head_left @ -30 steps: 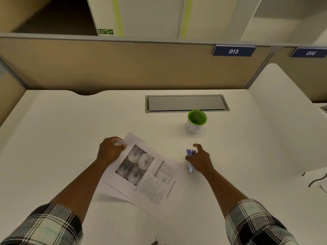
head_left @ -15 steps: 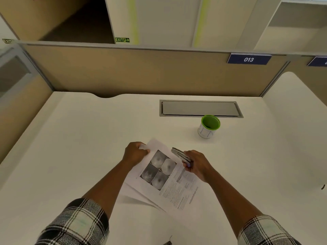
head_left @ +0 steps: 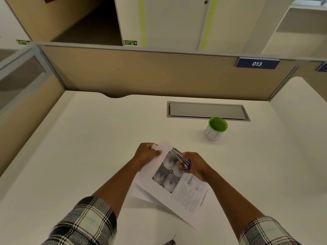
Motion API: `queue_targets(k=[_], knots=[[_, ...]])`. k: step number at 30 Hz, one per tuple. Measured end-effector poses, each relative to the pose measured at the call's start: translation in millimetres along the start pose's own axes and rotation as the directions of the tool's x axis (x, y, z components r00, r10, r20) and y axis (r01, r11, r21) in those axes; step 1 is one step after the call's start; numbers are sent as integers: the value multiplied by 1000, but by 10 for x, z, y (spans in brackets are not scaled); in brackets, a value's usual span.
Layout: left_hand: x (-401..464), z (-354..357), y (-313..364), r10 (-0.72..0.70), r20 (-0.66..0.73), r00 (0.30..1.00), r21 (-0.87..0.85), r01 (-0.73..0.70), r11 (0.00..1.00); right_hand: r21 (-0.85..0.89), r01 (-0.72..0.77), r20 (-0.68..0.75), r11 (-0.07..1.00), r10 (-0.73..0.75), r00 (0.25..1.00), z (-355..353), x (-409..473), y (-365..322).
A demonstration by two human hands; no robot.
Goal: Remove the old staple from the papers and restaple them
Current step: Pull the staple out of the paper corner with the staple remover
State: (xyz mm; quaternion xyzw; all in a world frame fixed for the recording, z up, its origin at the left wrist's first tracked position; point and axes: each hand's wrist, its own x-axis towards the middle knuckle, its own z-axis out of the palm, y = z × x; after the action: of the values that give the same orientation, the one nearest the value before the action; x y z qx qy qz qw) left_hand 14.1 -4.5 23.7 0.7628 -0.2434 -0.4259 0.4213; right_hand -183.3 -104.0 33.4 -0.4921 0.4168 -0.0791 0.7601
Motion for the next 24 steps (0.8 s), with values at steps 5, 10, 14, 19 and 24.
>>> queue_targets(k=[5, 10, 14, 19, 24], knots=[[21, 9, 0, 2, 20, 1000, -7, -2, 1000, -243, 66, 38, 968, -59, 998, 31, 67, 46], [44, 17, 3, -8, 24, 1000, 8, 8, 1000, -570, 185, -38, 800, -251, 967, 27, 113, 131], [41, 18, -6, -28, 33, 999, -39, 29, 999, -731, 211, -63, 649, -371, 926, 83, 116, 153], [28, 25, -14, -26, 48, 999, -67, 29, 997, -776, 263, -6, 573, -424, 906, 111, 93, 188], [-8, 32, -13, -13, 69, 998, -55, 16, 998, -759, 290, -39, 583, -486, 873, 140, 82, 220]])
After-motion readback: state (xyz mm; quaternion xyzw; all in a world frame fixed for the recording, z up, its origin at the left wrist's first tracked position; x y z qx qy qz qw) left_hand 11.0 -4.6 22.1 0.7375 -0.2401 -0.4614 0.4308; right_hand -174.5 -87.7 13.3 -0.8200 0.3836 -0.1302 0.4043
